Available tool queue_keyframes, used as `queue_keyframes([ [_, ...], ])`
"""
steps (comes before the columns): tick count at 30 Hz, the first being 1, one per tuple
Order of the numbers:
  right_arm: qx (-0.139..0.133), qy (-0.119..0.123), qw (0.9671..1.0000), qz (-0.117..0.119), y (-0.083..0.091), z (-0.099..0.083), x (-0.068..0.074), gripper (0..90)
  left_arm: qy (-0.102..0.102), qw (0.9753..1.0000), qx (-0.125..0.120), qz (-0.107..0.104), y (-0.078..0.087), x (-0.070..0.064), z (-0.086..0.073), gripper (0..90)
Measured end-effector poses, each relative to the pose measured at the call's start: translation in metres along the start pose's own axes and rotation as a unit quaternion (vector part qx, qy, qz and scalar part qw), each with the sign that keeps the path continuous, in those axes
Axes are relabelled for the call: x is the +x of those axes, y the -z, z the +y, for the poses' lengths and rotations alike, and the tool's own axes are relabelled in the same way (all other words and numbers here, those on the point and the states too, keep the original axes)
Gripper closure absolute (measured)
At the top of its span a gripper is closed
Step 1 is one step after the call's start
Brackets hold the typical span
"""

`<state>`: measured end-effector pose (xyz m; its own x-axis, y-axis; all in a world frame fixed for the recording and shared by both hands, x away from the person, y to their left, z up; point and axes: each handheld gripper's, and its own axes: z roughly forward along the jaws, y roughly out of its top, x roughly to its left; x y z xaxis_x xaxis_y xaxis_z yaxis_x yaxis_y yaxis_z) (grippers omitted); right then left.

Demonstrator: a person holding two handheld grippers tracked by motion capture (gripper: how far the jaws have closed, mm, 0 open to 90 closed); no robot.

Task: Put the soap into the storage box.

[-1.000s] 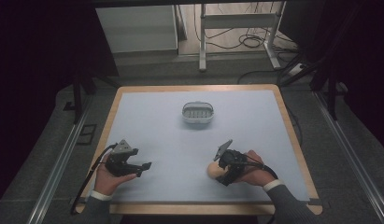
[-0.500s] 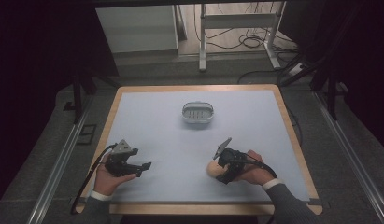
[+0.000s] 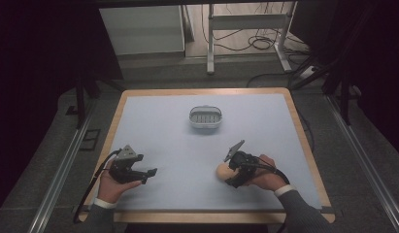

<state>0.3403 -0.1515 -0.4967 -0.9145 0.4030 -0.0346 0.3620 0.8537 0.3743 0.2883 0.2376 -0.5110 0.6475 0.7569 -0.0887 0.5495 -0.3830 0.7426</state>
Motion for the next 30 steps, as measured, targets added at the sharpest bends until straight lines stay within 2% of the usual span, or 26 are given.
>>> queue_keyframes([
  [16, -0.029, -0.003, 0.9995, -0.013, 0.016, 0.007, -0.008, 31.7, 0.002, 1.0, -0.001, 0.0, -0.001, 0.001, -0.001, 19.1],
  [27, -0.061, -0.004, 0.998, -0.013, 0.031, 0.019, -0.023, 31.6, 0.001, 1.0, 0.002, 0.0, -0.001, 0.002, -0.001, 19.1],
  [30, -0.068, 0.002, 0.9976, -0.015, 0.034, 0.024, -0.027, 31.6, 0.002, 1.0, 0.002, 0.0, -0.001, 0.002, -0.001, 19.1],
])
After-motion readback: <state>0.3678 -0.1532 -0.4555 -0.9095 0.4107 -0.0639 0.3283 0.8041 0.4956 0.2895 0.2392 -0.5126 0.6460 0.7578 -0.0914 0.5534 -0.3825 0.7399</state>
